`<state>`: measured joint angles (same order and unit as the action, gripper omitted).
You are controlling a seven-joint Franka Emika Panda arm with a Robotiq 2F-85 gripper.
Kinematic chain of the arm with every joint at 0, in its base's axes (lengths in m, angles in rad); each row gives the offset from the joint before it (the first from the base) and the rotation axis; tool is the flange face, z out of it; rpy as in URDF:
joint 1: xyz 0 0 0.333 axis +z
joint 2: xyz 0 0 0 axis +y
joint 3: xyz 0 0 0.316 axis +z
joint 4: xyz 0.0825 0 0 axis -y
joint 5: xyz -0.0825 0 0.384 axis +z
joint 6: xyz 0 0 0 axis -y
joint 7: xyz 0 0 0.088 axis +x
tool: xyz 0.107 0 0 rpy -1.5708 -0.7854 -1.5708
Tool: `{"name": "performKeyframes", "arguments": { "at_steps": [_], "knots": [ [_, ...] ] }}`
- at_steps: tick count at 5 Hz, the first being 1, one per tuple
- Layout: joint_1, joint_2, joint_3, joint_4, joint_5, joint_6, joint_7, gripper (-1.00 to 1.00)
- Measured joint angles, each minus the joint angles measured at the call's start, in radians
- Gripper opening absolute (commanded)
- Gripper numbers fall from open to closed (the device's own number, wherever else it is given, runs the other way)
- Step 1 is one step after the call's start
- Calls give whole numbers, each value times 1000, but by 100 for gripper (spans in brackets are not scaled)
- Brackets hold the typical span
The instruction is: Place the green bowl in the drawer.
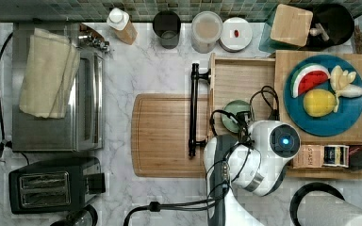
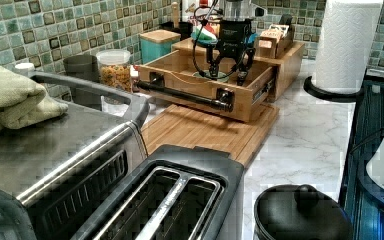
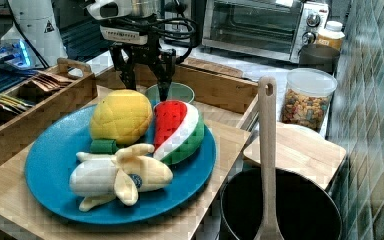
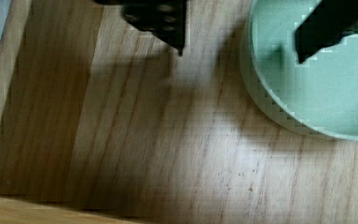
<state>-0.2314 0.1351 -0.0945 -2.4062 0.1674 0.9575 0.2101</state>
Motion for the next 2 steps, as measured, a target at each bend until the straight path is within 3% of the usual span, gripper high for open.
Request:
{"name": "performKeyframes", "arguments": {
  "at_steps": [2],
  "knots": [
    [0,-3,-1,4,-4,-9,0,100]
  ]
}}
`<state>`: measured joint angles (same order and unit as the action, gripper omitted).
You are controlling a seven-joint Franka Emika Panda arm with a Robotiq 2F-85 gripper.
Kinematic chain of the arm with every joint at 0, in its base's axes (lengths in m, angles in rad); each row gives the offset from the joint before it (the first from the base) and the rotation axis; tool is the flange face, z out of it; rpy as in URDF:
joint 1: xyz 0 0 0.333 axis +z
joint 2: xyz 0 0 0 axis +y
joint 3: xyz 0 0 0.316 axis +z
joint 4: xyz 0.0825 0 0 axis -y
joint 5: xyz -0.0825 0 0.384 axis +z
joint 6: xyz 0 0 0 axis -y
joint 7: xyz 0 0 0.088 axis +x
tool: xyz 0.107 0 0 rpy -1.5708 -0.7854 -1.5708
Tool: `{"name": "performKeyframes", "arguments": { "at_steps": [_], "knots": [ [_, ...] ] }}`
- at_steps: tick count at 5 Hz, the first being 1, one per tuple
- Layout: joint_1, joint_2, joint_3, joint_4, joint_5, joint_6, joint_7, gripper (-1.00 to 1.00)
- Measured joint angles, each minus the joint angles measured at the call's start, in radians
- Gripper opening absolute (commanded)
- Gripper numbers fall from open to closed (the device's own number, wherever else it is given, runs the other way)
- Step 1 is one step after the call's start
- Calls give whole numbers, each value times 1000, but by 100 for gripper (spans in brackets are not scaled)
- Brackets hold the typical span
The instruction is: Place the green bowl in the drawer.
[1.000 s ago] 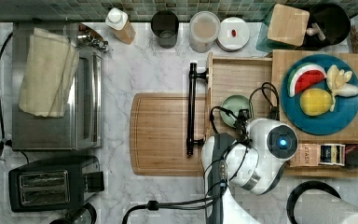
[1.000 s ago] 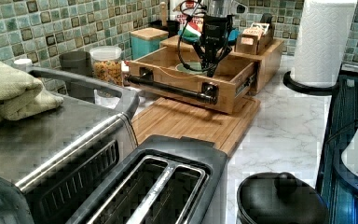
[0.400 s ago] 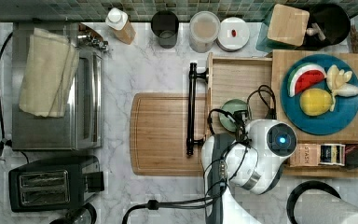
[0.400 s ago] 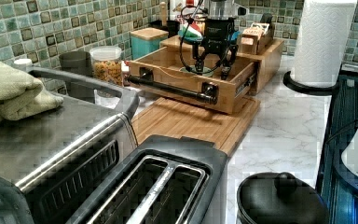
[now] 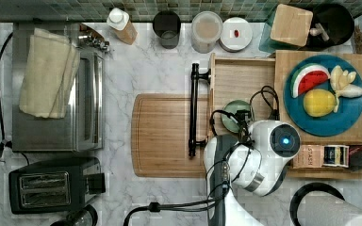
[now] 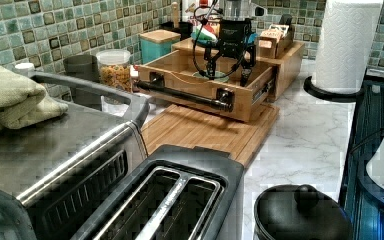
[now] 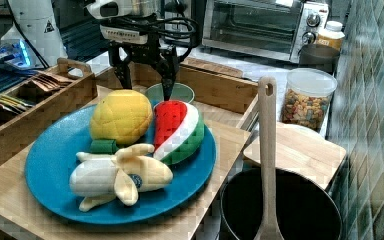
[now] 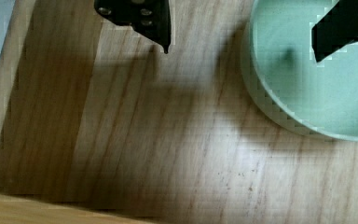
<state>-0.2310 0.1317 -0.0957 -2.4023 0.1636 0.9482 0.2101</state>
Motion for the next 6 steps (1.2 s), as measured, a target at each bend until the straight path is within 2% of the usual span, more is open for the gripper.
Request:
{"name": "performKeyframes", "arguments": {
  "at_steps": [6],
  "knots": [
    [1,0,0,21,-4,1,0,100]
  ]
}}
